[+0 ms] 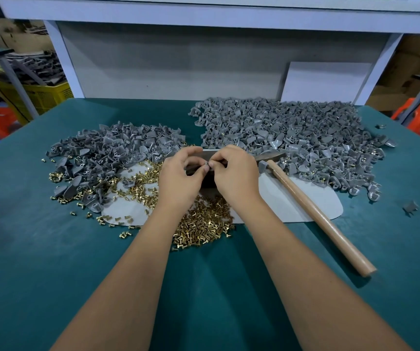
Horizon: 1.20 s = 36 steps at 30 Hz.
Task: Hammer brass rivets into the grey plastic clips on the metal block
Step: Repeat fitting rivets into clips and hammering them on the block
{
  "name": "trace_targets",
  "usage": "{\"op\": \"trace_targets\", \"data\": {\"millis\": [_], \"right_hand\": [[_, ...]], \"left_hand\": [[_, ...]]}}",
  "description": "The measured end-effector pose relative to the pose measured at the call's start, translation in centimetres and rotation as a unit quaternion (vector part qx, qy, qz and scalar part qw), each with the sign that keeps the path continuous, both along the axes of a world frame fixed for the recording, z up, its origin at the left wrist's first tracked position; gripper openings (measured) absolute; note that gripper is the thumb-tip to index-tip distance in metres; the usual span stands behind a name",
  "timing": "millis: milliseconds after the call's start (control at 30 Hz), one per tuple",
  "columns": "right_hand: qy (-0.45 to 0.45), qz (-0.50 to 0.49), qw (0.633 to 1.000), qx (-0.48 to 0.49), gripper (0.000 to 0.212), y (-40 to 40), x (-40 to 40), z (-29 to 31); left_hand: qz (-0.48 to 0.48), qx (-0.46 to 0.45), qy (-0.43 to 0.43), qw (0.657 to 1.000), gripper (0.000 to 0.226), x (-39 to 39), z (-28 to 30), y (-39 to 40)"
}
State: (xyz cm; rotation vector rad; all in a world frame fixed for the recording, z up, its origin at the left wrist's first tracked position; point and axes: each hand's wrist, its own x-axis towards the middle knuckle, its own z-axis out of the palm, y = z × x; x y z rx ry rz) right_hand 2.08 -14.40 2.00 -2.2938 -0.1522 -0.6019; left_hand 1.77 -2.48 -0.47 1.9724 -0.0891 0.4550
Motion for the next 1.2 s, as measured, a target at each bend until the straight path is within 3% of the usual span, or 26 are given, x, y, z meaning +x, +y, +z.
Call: {"op": "trace_targets", "data": {"millis": [233, 700, 1200], "right_hand": [[0.027, 0.005, 1.000, -0.004, 0.009, -0.1, 0.3, 0.5], [0.022, 0.038, 0.987, 0.152, 0.025, -0.7, 0.2, -0.5], [0.028, 0.026, 0.986, 0.165, 0.022, -1.6, -0.8, 0.3]], "left_hand": [[0.001, -0.001, -0.003, 1.000, 0.036, 0.0, 0.0, 0.0], [0.000, -0.048, 0.040, 0.998, 0.037, -0.2, 0.4, -0.1], [0.003, -0.091, 0.045, 0.995, 0.036, -0.4, 0.6, -0.2]]}}
